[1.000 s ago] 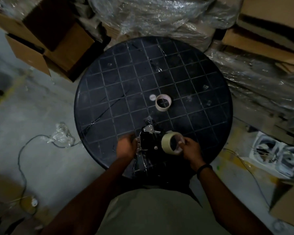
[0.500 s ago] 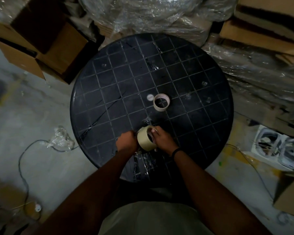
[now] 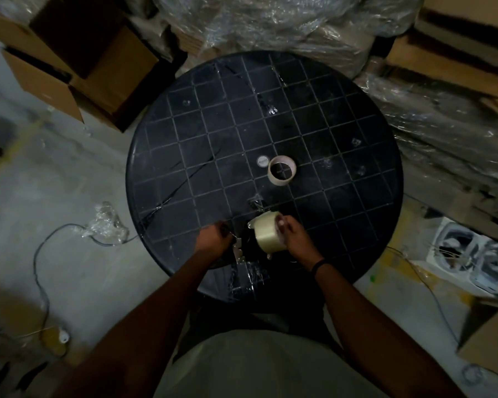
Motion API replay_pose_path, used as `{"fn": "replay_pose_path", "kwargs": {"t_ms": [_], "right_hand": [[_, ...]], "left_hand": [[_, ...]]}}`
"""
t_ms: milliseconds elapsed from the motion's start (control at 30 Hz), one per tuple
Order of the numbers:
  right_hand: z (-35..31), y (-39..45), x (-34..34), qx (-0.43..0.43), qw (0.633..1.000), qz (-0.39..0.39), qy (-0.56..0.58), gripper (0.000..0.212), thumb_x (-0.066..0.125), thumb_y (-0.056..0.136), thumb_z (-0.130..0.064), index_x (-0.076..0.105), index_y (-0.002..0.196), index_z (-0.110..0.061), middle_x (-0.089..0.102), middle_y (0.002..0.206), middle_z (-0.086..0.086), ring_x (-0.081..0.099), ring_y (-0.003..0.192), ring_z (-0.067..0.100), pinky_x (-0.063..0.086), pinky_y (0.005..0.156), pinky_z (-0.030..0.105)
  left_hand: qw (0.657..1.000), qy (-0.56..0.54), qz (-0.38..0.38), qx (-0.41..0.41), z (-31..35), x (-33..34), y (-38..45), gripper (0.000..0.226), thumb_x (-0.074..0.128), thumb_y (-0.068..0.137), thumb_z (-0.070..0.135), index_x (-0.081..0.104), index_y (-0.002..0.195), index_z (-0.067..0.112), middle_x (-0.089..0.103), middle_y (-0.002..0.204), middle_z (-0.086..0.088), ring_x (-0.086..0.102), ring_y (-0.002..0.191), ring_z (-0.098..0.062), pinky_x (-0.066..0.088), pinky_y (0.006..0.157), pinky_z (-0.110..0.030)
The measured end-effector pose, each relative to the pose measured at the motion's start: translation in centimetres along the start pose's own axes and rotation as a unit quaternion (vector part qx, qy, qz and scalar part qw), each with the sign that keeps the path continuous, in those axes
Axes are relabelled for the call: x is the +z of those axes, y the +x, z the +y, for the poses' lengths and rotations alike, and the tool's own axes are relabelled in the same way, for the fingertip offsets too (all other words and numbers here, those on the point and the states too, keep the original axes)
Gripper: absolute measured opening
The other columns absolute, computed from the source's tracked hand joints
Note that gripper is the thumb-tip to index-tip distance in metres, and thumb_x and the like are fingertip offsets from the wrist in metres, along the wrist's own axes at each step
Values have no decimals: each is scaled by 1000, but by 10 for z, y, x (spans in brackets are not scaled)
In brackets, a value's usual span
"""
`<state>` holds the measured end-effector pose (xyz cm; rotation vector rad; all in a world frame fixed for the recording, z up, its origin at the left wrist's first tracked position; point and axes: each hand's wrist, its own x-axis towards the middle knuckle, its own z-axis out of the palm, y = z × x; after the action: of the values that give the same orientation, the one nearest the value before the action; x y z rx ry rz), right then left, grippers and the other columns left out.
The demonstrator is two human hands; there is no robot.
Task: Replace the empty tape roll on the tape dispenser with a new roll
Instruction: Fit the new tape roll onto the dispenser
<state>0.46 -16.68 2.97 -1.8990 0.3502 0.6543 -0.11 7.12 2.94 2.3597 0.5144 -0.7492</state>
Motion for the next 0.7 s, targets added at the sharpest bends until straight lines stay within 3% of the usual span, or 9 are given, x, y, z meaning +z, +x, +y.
{"fn": "replay_pose_path", "kwargs": {"t_ms": [67, 167, 333, 433, 567, 700], "right_hand": [[-1, -10, -8, -10, 999, 34, 32, 16, 46, 106, -35, 60, 112, -29, 66, 109, 1, 62, 104, 20, 50, 94, 41], [0, -25, -24, -29, 997, 69, 26, 15, 46, 106, -27, 60, 111, -27, 67, 108, 0, 63, 103, 20, 50, 91, 37], [5, -37, -42, -24, 997, 76, 16, 14, 47, 106, -27, 60, 109, -27, 68, 106, 0, 66, 102, 21, 52, 86, 32], [7, -38, -48, -21, 995, 92, 27, 12, 48, 105, -26, 60, 108, -27, 67, 107, 0, 65, 105, 23, 49, 84, 30], [2, -37, -53, -26, 996, 84, 8, 21, 49, 105, -28, 62, 119, -19, 68, 112, 2, 65, 107, 24, 53, 93, 38], [-12, -36, -51, -57, 993, 94, -45, 29, 49, 105, -30, 61, 128, -17, 68, 117, 5, 63, 107, 21, 48, 90, 30]], "left_hand": [[1000, -11, 1, -1, -2, 1, -7, 45, 73, 87, 34, 64, 128, 17, 74, 116, -12, 69, 110, -30, 54, 89, -36], [1000, 2, -11, -3, -7, 6, -20, 59, 73, 87, 46, 55, 137, 20, 72, 121, -11, 68, 113, -32, 55, 90, -38], [996, 58, -32, 62, -11, 19, -49, 82, 83, 78, 48, 45, 142, 17, 70, 126, -8, 68, 111, -32, 52, 84, -35], [997, 66, -14, 37, -9, 22, -52, 96, 82, 76, 53, 34, 150, 16, 68, 130, -9, 66, 115, -32, 52, 87, -37], [998, 69, 3, -1, 1, 32, -61, 102, 71, 86, 58, 17, 159, 11, 65, 132, -16, 64, 118, -36, 52, 91, -42], [998, 59, 10, -7, 8, 32, -64, 101, 69, 91, 50, 11, 160, 6, 61, 137, -18, 60, 123, -38, 49, 93, -41]]}}
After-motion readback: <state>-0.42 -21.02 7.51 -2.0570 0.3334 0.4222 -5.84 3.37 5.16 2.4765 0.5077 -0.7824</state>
